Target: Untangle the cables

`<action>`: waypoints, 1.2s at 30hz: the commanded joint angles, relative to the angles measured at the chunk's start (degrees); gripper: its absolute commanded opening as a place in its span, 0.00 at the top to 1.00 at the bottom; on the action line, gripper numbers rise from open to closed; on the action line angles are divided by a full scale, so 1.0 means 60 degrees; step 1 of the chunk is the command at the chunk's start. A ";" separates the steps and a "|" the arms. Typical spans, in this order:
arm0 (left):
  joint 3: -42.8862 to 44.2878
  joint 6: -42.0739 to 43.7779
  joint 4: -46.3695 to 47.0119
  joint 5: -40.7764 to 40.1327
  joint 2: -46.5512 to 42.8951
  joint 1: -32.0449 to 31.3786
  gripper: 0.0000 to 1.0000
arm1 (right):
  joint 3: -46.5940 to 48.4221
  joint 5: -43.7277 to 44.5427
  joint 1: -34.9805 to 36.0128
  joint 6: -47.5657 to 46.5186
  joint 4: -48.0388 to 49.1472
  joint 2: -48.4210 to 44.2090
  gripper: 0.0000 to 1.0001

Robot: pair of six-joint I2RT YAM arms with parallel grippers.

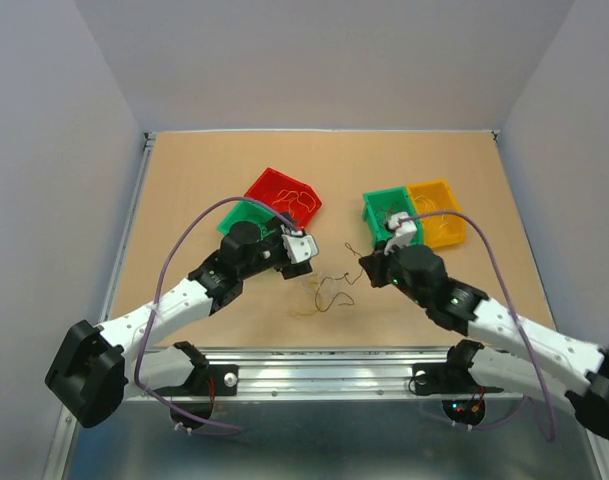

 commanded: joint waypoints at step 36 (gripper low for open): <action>-0.0356 -0.1841 0.3564 0.5496 0.0851 -0.1403 0.18 | -0.3450 -0.4218 0.0070 0.0086 0.8771 -0.3392 1.00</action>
